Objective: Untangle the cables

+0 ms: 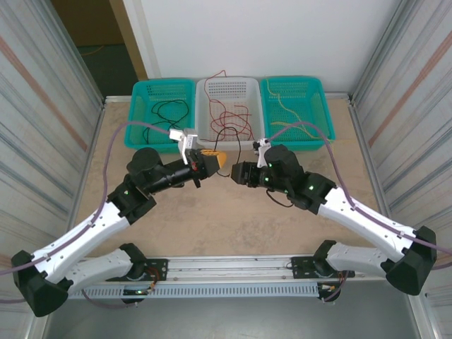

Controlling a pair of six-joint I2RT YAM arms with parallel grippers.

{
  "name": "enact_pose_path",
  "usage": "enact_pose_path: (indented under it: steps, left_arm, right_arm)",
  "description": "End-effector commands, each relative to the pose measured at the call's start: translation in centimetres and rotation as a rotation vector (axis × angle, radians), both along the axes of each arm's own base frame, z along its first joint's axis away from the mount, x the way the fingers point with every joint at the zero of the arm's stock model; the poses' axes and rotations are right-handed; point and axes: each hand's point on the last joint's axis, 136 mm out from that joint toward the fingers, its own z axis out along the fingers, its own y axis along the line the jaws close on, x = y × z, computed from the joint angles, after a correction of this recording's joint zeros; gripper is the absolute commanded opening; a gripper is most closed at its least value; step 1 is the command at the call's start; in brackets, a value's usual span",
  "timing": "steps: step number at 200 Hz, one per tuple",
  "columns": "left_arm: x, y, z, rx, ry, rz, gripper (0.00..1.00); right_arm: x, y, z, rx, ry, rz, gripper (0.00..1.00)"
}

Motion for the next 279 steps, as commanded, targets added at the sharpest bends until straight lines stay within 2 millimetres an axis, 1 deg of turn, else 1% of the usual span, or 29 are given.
enact_pose_path:
  steps: [1, 16, 29, 49, 64, 78, 94, 106, 116, 137, 161, 178, 193, 215, 242, 265, 279]
  left_arm:
    - [-0.8, 0.5, 1.5, -0.075, -0.01, -0.042, 0.0]
    - [-0.4, 0.7, 1.4, -0.082, -0.007, -0.029, 0.0]
    - [-0.1, 0.9, 1.6, -0.089, -0.011, -0.016, 0.0]
    - [0.4, 1.7, 2.0, -0.111, -0.037, 0.035, 0.0]
    - [0.9, 2.3, 2.2, -0.121, -0.067, 0.085, 0.0]
    - [1.1, 2.8, 2.2, -0.123, -0.082, 0.118, 0.0]
    - [1.3, 2.8, 1.9, -0.118, -0.081, 0.127, 0.0]
    - [1.4, 2.7, 1.7, -0.112, -0.075, 0.126, 0.0]
    - [1.4, 2.7, 1.5, -0.105, -0.067, 0.127, 0.0]
    - [1.9, 3.1, 1.0, -0.082, -0.046, 0.166, 0.0]
    - [2.4, 3.3, 0.5, -0.06, -0.004, 0.167, 0.0]
    - [2.3, 3.0, 0.5, -0.058, 0.018, 0.138, 0.0]
    - [2.1, 2.6, 0.5, -0.062, 0.032, 0.107, 0.0]
    - [1.6, 1.9, 0.8, -0.07, 0.038, 0.05, 0.0]
    - [0.7, 1.5, 1.5, -0.073, 0.026, -0.007, 0.0]
    - [0.5, 1.7, 2.0, -0.071, 0.011, -0.004, 0.0]
    - [0.6, 2.2, 2.3, -0.069, -0.011, 0.023, 0.0]
  right_arm:
    - [-1.5, 1.5, -1.1, -0.032, 0.0, 0.084, 0.44]
    - [-2.7, 2.7, -2.0, -0.054, 0.007, 0.136, 0.43]
    - [-3.9, 3.9, -2.5, -0.062, 0.005, 0.178, 0.42]
    - [-5.1, 5.5, -2.3, -0.041, -0.01, 0.221, 0.41]
    - [-5.7, 6.4, -1.9, -0.012, -0.019, 0.237, 0.41]
    - [-6.0, 6.9, -0.9, 0.019, -0.04, 0.244, 0.41]
    - [-6.2, 7.2, 0.3, 0.056, -0.062, 0.249, 0.41]
    - [-6.3, 7.3, 0.8, 0.06, -0.072, 0.255, 0.41]
    - [-6.2, 7.0, 0.9, 0.036, -0.084, 0.251, 0.4]
    - [-5.9, 5.4, 1.0, -0.026, -0.121, 0.219, 0.41]
    - [-5.8, 3.6, 2.3, -0.021, -0.178, 0.19, 0.45]
    - [-4.9, 2.1, 3.3, 0.012, -0.197, 0.14, 0.49]
    - [-3.6, 1.4, 3.8, 0.056, -0.171, 0.116, 0.48]
    - [-2.3, 1.9, 4.3, 0.118, -0.144, 0.129, 0.48]
    - [-0.4, 2.8, 3.5, 0.13, -0.104, 0.135, 0.48]
    - [-0.5, 4.4, 3.1, 0.156, -0.086, 0.193, 0.48]
    - [-1.2, 5.4, 2.4, 0.148, -0.067, 0.231, 0.45]
